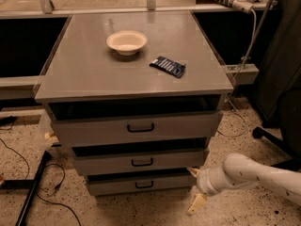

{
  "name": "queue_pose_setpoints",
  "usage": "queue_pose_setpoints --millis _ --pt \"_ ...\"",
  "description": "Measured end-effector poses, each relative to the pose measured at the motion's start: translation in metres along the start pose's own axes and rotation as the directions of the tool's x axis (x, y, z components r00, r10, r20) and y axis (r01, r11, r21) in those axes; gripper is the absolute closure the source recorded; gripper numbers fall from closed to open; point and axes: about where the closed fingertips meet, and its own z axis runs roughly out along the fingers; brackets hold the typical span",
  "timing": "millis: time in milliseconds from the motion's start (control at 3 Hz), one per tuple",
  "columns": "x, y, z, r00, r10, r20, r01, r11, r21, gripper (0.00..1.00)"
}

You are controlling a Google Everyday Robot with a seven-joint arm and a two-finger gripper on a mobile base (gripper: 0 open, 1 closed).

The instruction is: Open bottom drawer

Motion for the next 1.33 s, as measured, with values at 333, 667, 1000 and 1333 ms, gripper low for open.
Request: queue_pose_setpoints --millis 333,667,1000,1333 --pt "0.02 -0.003 0.031 0.999 0.002 0.032 -0.001 0.9998 -0.018 0.0" --pt "0.031 -0.003 0.059 0.991 -0.052 0.121 0.059 0.9972 -0.047 0.0" --pt "0.035 0.002 0.083 0.959 -0.149 0.242 0.174 0.9809 -0.087 0.0" --pt "0.036 0.004 0.084 0.949 -0.181 0.259 0.212 0.9724 -0.097 0.0"
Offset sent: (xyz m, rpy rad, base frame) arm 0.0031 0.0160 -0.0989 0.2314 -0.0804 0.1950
